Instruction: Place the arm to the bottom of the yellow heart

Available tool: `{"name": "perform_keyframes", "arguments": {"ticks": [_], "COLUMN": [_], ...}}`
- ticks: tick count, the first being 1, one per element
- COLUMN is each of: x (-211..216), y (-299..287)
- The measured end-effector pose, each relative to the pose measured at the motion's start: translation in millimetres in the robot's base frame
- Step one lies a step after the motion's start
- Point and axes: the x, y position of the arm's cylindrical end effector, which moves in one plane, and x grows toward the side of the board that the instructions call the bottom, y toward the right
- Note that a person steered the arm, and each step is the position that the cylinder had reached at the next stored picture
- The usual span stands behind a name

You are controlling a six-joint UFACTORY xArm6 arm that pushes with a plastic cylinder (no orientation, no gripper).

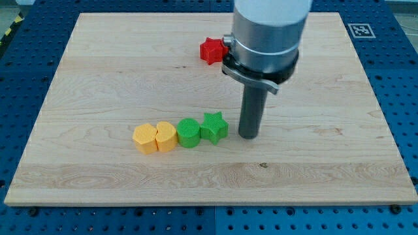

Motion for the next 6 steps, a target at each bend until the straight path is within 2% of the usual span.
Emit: {"name": "perform_keyframes", "arguments": {"ticks": [1, 4, 6], "x": [31, 72, 72], "y": [2, -11, -79]}}
